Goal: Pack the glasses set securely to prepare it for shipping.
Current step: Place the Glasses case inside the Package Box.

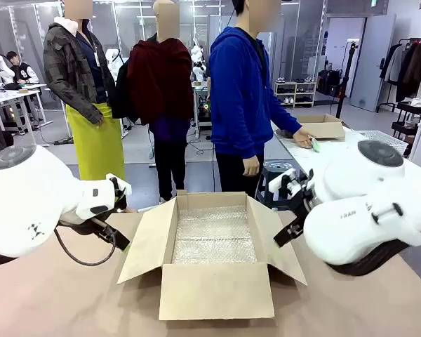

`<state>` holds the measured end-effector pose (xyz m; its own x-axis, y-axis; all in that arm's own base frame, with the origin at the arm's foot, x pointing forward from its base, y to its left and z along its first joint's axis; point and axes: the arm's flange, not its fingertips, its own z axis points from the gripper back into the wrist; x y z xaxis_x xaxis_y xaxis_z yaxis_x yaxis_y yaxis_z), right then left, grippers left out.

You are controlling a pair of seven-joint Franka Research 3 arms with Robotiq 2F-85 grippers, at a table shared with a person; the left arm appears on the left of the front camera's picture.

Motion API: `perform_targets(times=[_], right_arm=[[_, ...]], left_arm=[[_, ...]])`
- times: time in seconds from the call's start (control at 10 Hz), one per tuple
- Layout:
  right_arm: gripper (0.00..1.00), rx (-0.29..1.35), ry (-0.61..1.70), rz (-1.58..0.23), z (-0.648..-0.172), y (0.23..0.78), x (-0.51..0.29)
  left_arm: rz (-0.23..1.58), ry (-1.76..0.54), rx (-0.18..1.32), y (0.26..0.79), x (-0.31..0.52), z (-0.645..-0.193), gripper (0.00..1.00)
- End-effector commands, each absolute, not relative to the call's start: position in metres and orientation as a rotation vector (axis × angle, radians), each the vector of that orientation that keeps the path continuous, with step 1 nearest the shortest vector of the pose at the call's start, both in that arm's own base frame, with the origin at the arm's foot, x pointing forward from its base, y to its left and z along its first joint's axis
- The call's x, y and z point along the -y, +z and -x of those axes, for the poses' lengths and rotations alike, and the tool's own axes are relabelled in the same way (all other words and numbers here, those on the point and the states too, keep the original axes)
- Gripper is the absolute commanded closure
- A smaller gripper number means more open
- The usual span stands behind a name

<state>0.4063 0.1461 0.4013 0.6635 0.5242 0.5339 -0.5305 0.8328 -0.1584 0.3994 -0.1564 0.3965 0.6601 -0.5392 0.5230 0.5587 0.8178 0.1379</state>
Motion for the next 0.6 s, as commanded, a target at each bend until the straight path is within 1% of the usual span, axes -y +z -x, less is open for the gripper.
perform_targets(times=[0.0, 0.2, 0.4, 0.5], right_arm=[[0.0, 0.539, 0.482, 0.005, -0.402, 0.442, -0.129], [0.0, 0.473, 0.354, -0.025, -0.412, 0.463, -0.096], [0.0, 0.381, 0.237, -0.055, -0.431, 0.465, -0.063], [0.0, 0.342, 0.205, -0.075, -0.443, 0.457, -0.051]], left_arm=[[0.127, -0.692, 0.518, 0.443, 0.14, -0.385, 0.0], [0.276, -0.802, 0.471, 0.471, 0.12, -0.372, 0.0], [0.282, -0.879, 0.491, 0.483, 0.104, -0.358, 0.0], [0.301, -0.878, 0.524, 0.488, 0.099, -0.352, 0.0]])
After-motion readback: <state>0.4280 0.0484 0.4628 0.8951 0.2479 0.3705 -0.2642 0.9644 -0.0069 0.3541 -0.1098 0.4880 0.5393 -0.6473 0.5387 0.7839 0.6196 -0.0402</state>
